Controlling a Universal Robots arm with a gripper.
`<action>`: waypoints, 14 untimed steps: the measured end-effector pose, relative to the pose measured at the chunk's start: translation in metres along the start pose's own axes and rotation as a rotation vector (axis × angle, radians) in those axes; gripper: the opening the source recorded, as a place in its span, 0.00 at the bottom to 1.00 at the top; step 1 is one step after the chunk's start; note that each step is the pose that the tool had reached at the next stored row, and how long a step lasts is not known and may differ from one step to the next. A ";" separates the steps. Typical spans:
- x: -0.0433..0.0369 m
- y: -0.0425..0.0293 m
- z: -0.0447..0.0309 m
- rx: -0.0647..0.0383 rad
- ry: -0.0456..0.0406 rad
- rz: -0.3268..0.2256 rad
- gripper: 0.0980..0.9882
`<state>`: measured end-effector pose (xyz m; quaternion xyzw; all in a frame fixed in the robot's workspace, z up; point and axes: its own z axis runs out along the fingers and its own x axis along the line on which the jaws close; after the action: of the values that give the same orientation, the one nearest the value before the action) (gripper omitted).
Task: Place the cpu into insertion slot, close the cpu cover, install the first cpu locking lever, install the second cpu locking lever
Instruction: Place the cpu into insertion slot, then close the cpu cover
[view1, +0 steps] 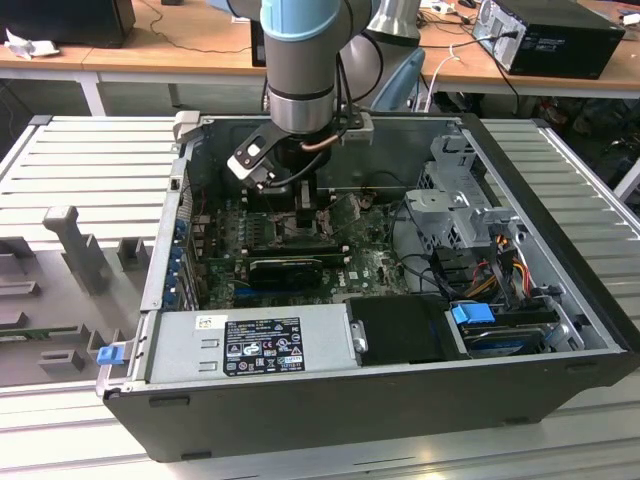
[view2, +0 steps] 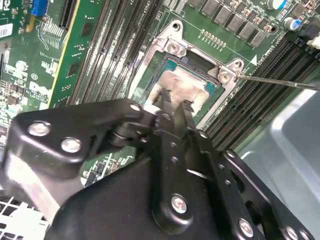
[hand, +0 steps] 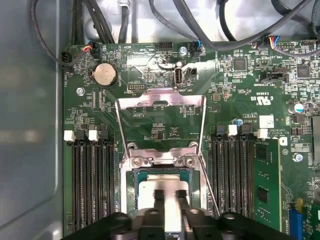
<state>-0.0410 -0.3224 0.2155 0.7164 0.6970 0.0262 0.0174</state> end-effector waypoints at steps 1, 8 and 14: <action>0.0000 0.0001 -0.0009 0.000 -0.0007 0.000 0.07; 0.0001 0.0004 -0.0082 0.000 -0.0074 0.000 0.01; 0.0003 0.0009 -0.0149 0.000 -0.0077 0.000 0.01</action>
<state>-0.0411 -0.3224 0.2305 0.7163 0.6971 0.0236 0.0202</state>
